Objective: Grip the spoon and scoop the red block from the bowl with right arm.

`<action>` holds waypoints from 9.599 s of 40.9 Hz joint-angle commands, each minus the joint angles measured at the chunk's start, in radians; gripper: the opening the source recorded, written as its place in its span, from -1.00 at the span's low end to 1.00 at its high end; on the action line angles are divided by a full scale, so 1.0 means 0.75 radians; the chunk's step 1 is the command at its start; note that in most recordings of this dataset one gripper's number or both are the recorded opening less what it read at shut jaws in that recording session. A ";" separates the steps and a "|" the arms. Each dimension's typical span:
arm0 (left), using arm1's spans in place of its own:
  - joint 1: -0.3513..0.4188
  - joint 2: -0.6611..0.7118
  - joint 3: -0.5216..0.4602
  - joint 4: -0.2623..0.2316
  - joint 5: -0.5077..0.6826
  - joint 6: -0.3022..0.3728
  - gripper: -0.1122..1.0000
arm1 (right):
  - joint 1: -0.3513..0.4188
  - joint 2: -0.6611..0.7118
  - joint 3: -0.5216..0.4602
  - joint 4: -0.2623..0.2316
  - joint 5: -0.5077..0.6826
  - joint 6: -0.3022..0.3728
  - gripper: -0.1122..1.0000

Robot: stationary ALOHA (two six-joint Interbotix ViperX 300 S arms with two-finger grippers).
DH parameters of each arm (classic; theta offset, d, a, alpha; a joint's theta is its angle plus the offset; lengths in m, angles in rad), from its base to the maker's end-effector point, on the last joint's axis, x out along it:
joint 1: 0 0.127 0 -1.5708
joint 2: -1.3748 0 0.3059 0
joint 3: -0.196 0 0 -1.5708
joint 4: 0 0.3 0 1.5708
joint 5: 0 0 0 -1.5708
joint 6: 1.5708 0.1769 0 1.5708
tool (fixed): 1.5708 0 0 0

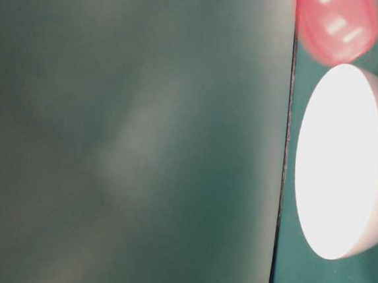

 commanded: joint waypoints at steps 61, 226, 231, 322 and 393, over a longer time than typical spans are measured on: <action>0.000 0.010 -0.033 0.006 0.002 0.008 -0.79 | 0.311 0.018 0.276 -0.295 -0.342 0.160 0.05; 0.002 0.008 -0.027 0.004 0.057 0.016 -0.79 | -0.022 -0.217 0.121 0.096 -0.605 -0.569 -0.39; 0.000 0.008 -0.027 0.004 0.057 0.014 -0.79 | -0.186 -0.151 0.002 0.008 -0.382 -0.569 -0.39; 0.000 0.008 -0.027 0.006 0.067 0.029 -0.79 | -0.207 0.841 -1.049 -0.657 0.904 0.123 -0.39; 0.000 0.008 -0.029 0.006 0.067 0.029 -0.79 | -0.205 0.882 -0.978 -0.667 0.444 0.127 -0.39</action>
